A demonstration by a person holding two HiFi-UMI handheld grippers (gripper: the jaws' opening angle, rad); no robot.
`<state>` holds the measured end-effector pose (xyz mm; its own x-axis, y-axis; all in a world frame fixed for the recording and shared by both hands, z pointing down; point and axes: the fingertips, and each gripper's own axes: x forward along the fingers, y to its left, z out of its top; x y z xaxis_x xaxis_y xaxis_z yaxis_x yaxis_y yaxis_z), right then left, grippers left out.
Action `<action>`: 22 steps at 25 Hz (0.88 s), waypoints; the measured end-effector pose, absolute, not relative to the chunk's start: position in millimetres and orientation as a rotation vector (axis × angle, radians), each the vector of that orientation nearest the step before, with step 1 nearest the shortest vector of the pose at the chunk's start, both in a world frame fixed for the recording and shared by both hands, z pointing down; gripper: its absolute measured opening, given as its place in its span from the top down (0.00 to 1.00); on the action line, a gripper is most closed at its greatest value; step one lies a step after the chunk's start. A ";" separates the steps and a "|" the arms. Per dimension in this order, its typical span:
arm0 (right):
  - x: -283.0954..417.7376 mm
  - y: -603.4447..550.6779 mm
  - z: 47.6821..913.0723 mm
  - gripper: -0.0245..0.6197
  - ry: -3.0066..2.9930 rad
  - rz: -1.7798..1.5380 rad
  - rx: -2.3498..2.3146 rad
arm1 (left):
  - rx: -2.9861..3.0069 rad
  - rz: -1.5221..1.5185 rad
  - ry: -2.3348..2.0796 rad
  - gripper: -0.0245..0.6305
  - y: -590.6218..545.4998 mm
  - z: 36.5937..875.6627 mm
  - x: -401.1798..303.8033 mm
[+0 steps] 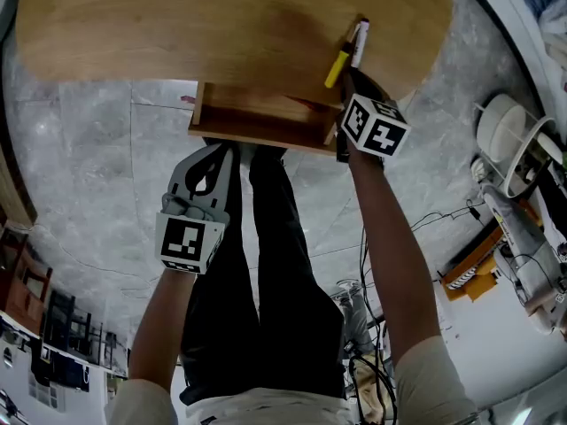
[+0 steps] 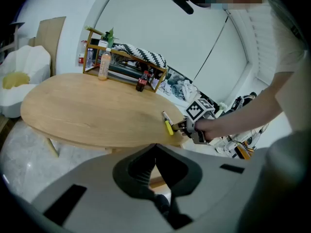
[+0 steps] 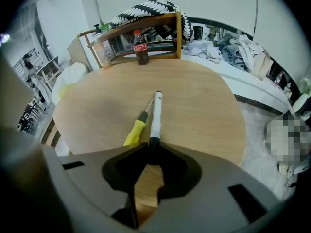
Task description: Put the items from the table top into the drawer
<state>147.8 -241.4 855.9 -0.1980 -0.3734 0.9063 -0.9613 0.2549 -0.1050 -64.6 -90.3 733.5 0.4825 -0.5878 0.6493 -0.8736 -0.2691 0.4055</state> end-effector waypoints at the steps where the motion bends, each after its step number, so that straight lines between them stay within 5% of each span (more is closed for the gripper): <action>1: 149.0 -242.2 855.4 0.83 -1.722 0.926 1.251 | 1.977 0.486 -1.207 0.93 -89.6 734.5 -65.4; 22: 154.3 -218.8 833.8 0.83 -1.809 0.982 1.204 | 1.988 0.485 -1.212 0.93 -90.8 736.6 -58.3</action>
